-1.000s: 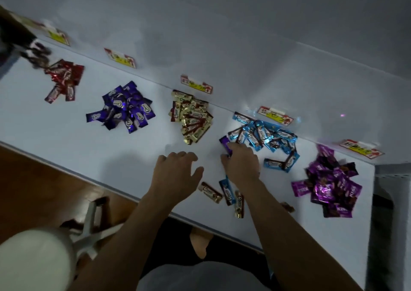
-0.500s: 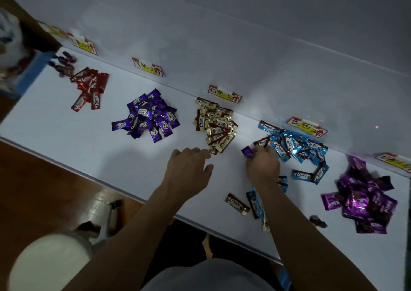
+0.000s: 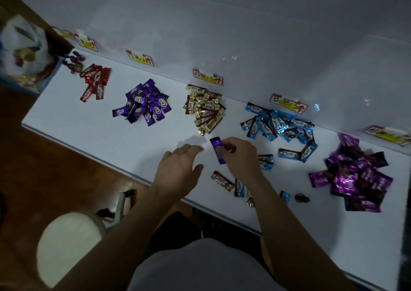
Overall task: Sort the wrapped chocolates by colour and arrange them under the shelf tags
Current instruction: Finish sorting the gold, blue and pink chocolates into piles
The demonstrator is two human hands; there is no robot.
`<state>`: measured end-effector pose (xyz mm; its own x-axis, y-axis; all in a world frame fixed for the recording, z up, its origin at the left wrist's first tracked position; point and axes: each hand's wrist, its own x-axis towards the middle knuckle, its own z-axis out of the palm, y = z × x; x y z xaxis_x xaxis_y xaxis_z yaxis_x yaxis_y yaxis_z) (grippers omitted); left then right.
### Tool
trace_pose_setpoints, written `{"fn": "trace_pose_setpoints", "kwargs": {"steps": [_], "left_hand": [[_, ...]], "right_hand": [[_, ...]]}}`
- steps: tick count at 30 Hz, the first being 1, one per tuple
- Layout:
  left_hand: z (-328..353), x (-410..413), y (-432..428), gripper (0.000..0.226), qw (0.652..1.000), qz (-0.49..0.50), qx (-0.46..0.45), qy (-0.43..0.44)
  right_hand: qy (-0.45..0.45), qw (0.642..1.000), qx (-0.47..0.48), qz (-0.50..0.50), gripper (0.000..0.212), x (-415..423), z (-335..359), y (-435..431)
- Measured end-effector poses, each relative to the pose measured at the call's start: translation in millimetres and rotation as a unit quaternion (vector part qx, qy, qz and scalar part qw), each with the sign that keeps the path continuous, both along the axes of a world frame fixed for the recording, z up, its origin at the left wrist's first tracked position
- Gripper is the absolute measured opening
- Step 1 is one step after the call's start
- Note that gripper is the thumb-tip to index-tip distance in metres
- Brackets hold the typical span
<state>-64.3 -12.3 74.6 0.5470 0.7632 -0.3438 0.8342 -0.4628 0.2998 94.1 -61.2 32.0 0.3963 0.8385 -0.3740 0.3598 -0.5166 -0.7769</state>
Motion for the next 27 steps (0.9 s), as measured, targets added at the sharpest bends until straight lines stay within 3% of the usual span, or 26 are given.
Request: {"fn": "trace_pose_setpoints", "kwargs": {"steps": [5, 11, 14, 17, 24, 27], "left_hand": [[20, 13, -22, 0.052, 0.992, 0.077, -0.020, -0.095], [42, 5, -15, 0.024, 0.956, 0.189, -0.038, -0.223], [50, -7, 0, 0.018, 0.943, 0.231, -0.054, -0.232], [52, -27, 13, 0.016, 0.936, 0.250, -0.061, -0.238], [37, -77, 60, 0.018, 0.914, 0.281, -0.061, -0.285], [23, -100, 94, 0.019, 0.924, 0.248, -0.071, -0.281]], "right_hand": [[0.227, 0.967, 0.038, -0.107, 0.030, -11, 37, -23], [0.288, 0.947, 0.087, -0.113, 0.014, -16, 67, -10], [0.223, 0.967, 0.101, -0.072, 0.011, -27, 70, 6], [0.069, 0.993, 0.097, -0.006, 0.011, -43, 72, 22], [-0.103, 0.990, 0.080, 0.046, 0.013, -86, 67, 55], [-0.174, 0.982, 0.062, 0.036, 0.010, -111, 57, 75]]}}
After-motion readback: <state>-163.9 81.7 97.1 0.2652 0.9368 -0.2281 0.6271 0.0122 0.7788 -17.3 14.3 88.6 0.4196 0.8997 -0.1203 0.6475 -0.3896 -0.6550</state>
